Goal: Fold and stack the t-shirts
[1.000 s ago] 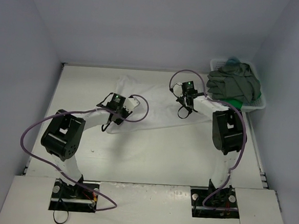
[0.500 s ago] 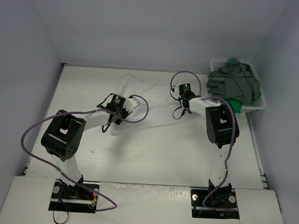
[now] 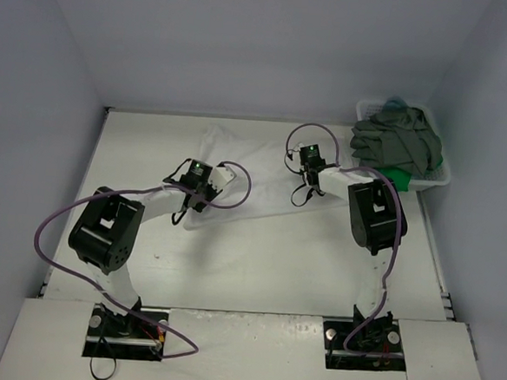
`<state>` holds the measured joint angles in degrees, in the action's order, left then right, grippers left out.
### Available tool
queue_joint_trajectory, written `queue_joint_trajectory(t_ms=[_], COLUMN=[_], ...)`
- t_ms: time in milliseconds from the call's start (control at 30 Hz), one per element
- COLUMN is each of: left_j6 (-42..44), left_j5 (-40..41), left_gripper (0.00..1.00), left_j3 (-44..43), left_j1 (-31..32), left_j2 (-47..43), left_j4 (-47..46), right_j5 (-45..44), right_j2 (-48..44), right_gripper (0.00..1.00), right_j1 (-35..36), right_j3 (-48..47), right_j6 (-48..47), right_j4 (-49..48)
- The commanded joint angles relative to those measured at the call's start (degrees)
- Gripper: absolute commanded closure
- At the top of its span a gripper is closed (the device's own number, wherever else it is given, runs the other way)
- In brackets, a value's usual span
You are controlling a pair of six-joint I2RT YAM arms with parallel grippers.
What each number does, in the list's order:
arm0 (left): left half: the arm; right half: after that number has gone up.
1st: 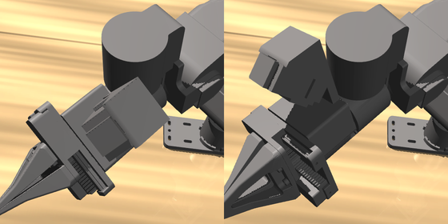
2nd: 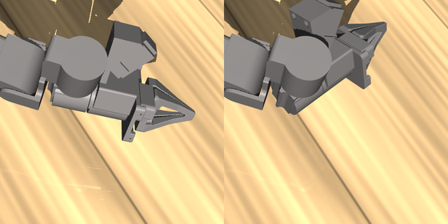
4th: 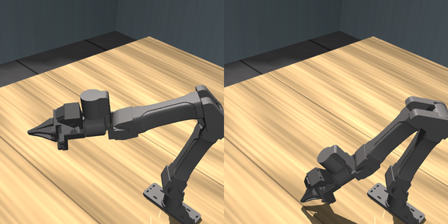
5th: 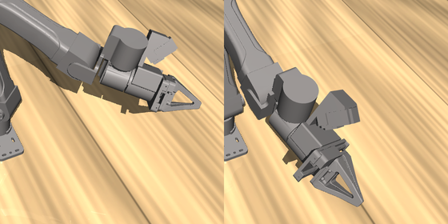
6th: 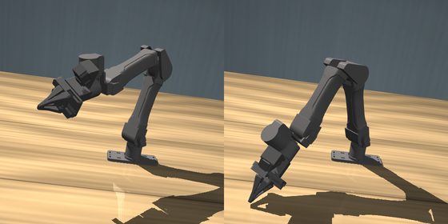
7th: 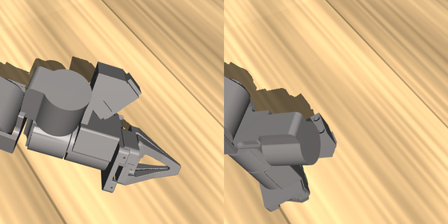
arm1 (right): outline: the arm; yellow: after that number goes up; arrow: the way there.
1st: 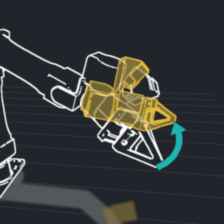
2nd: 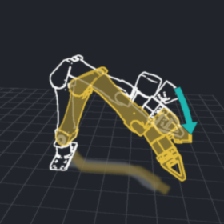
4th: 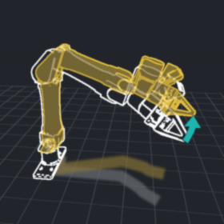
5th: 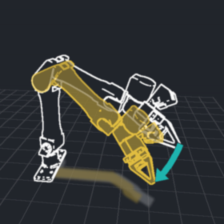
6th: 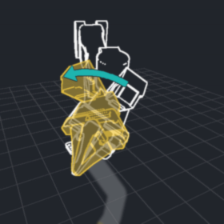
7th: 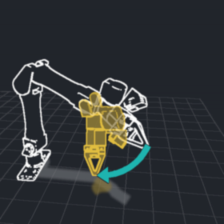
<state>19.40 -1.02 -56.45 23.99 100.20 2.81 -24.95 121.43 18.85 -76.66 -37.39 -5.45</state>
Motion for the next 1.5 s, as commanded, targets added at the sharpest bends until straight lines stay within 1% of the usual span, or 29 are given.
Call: queue_joint_trajectory(t_ms=[0, 67, 200, 267, 333, 367, 567, 633, 733, 833, 933, 1033, 1200, 1267, 1400, 1467], left_j6=[0.2, 0.2, 1.1, 2.1, 2.3, 1.9, -0.5, -1.1, -1.6, -2.2, -2.1, -1.6, -1.5, -1.6, -2.1, -2.2], left_j5=[0.5, 0.5, 4.3, 8.2, 11.0, 11.4, 9.9, 8.8, 7.7, 6.8, 6.7, 7.0, 7.7, 7.7, 7.6, 7.6], left_gripper=[0.75, 0.76, 0.76, 0.76, 0.78, 0.78, 0.79, 0.79, 0.79, 0.79, 0.79, 0.79, 0.79, 0.79, 0.79, 0.79], left_j3=[-0.1, 0.0, 0.1, 0.0, -0.5, -0.8, -4.8, -5.8, -5.7, -6.0, -6.0, -5.7, -5.9, -6.0, -6.4, -6.5], left_j1=[-0.1, -0.1, -0.2, -0.5, -1.3, -2.9, -10.0, -10.9, -11.2, -11.2, -11.2, -11.2, -11.2, -11.2, -11.2, -11.2], left_j2=[-2.7, -2.2, -1.5, -0.8, -0.4, -0.4, -0.3, -0.5, -1.3, -1.6, -1.6, -1.9, -1.7, -1.9, -2.0, -1.9], left_j4=[2.4, 2.4, 2.2, 1.9, 2.0, 2.7, 7.6, 9.3, 9.9, 10.7, 11.1, 11.3, 11.2, 11.2, 11.3, 11.4], right_j5=[1.3, 2.2, 3.2, 3.4, 4.3, 5.0, 9.4, 10.6, 12.6, 13.2, 14.2, 15.3, 19.4, 19.8, 18.9, 18.0], right_j2=[-5.1, -6.0, -7.9, -8.6, -10.2, -11.5, -14.7, -15.3, -15.4, -13.9, -13.2, -13.4, -15.5, -16.6, -18.3, -18.9], right_gripper=[0.82, 0.82, 0.82, 0.81, 0.81, 0.81, 0.81, 0.81, 0.83, 0.88, 0.90, 0.92, 0.92, 0.92, 0.79, 0.78], right_j1=[0.2, 0.3, 0.4, 0.4, 0.4, 0.4, 0.7, 1.4, 2.4, 3.6, 5.0, 5.9, 6.8, 7.3, 7.4, 7.4], right_j3=[0.9, 1.2, 2.5, 2.9, 4.1, 4.6, 7.9, 9.2, 10.3, 11.4, 12.1, 12.9, 14.3, 14.9, 15.1, 14.5], right_j6=[2.0, 2.7, 3.2, 3.2, 3.3, 3.6, 2.8, 2.7, 2.8, 3.2, 3.3, 2.9, 2.1, 2.1, 2.7, 2.8], right_j4=[2.0, 3.1, 5.2, 5.2, 7.9, 8.9, 12.8, 14.2, 14.9, 15.2, 15.8, 16.6, 21.6, 23.4, 23.5, 23.2])
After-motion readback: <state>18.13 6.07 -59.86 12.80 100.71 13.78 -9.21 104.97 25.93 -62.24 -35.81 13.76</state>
